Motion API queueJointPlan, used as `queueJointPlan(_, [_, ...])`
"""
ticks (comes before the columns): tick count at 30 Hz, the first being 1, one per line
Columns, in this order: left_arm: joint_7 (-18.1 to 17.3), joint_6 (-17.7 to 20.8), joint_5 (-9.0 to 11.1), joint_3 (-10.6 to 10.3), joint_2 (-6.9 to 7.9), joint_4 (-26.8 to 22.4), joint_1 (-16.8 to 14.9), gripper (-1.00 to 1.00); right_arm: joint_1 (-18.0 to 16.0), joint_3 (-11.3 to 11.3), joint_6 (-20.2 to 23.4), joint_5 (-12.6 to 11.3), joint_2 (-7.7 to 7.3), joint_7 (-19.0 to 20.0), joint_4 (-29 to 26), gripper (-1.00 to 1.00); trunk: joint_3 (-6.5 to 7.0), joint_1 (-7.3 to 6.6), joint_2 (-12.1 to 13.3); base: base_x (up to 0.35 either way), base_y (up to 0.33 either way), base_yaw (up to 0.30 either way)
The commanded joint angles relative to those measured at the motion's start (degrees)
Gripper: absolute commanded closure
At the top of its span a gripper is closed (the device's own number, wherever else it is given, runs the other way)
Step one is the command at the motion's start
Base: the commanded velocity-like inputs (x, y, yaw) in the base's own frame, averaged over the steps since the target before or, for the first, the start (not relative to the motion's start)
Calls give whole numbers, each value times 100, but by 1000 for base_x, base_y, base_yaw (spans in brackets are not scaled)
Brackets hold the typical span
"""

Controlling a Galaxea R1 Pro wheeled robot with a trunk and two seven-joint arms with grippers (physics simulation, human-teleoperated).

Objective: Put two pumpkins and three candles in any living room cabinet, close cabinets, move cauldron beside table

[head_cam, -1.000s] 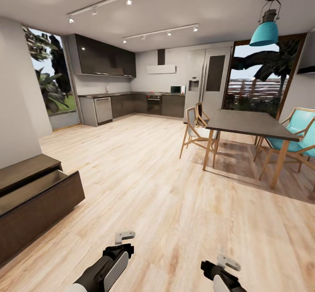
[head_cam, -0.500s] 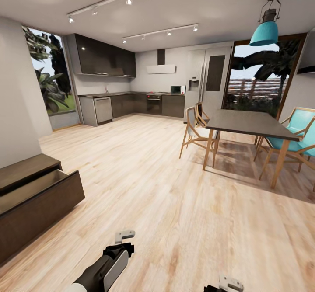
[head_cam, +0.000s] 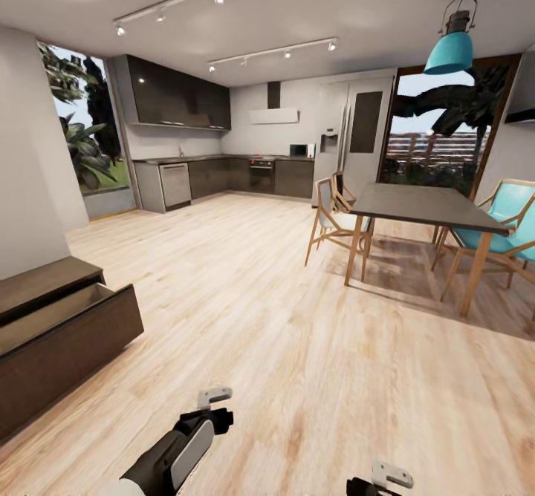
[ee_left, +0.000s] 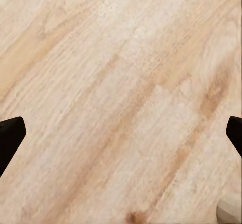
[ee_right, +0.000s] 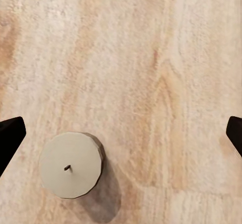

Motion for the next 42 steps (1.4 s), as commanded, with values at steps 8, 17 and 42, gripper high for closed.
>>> queueJointPlan(8, [-290,2393,1238,870,807,-2030,-5,-100,-4,54,-248,248,-1,196,43,-100,-150,175,-325,0,0,0])
queueJointPlan(17, [-300,3393,1637,1498,934,-3082,-5,-100,-4,61,-316,295,1,310,42,-100,-312,373,-686,0,0,0])
queueJointPlan(42, [-275,3433,2264,1537,949,-3089,-5,-100,-4,1024,-719,286,9,319,-22,-100,-867,669,-1184,0,0,0])
